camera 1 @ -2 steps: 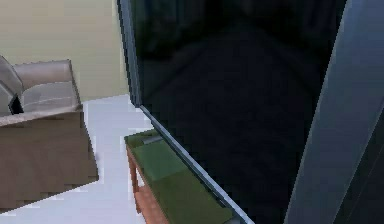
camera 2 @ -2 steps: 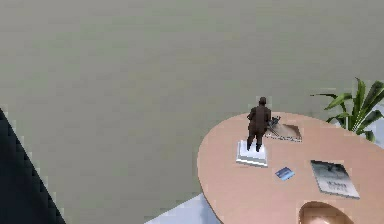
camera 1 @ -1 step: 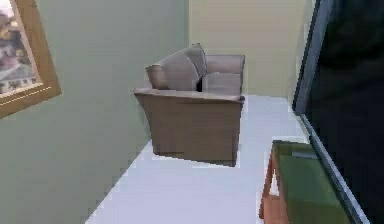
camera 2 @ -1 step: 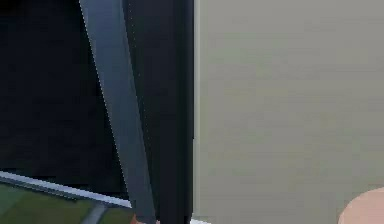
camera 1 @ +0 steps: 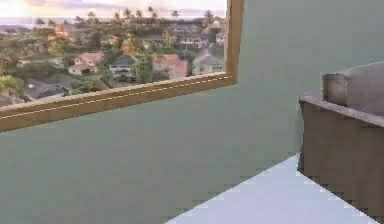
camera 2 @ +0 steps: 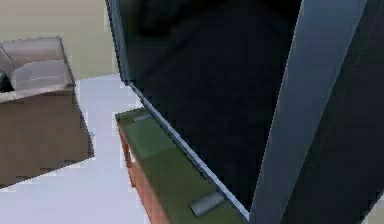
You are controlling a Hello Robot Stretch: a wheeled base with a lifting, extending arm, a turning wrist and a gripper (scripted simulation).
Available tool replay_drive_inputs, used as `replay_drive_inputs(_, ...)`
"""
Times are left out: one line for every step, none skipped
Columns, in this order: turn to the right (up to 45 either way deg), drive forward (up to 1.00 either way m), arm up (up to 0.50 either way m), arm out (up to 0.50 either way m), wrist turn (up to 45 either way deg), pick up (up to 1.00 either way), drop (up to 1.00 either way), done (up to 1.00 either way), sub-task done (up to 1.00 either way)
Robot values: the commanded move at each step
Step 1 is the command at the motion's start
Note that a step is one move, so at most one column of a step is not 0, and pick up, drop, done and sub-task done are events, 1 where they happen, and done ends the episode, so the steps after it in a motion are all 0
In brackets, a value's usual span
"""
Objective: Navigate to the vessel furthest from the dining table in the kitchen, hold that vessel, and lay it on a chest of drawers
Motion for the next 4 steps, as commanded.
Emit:
replay_drive_inputs(-45.0,0.0,0.0,0.0,0.0,0.0,0.0,0.0,0.0)
replay_drive_inputs(-30.0,0.0,0.0,0.0,0.0,0.0,0.0,0.0,0.0)
replay_drive_inputs(0.0,0.8,0.0,0.0,0.0,0.0,0.0,0.0,0.0)
replay_drive_inputs(-42.0,0.0,0.0,0.0,0.0,0.0,0.0,0.0,0.0)
